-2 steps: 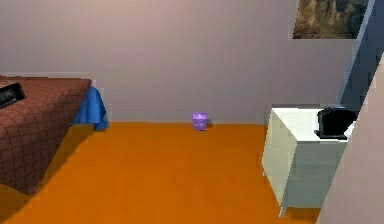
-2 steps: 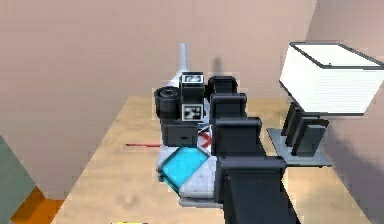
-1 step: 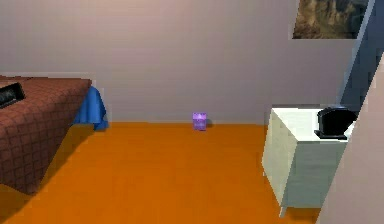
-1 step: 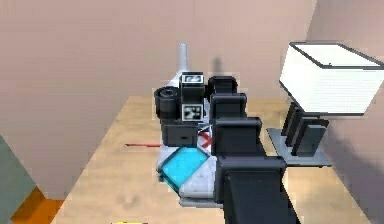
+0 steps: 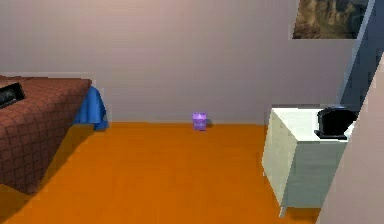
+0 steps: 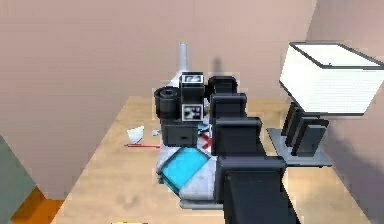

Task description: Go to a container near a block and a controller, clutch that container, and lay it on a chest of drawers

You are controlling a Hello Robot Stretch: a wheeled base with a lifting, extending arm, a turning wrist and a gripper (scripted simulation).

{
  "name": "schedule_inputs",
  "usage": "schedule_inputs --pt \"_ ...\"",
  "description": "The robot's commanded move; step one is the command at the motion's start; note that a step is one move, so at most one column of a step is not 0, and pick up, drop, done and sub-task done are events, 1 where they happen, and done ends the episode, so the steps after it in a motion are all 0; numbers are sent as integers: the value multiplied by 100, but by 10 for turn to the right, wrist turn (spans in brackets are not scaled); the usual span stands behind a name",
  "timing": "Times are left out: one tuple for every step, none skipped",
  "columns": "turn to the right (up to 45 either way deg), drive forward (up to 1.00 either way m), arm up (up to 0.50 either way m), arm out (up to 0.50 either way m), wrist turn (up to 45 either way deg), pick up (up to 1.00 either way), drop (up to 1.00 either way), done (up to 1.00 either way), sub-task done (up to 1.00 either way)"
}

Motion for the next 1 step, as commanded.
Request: schedule_inputs --pt "0 0 0 -10 0 0 0 0 0"
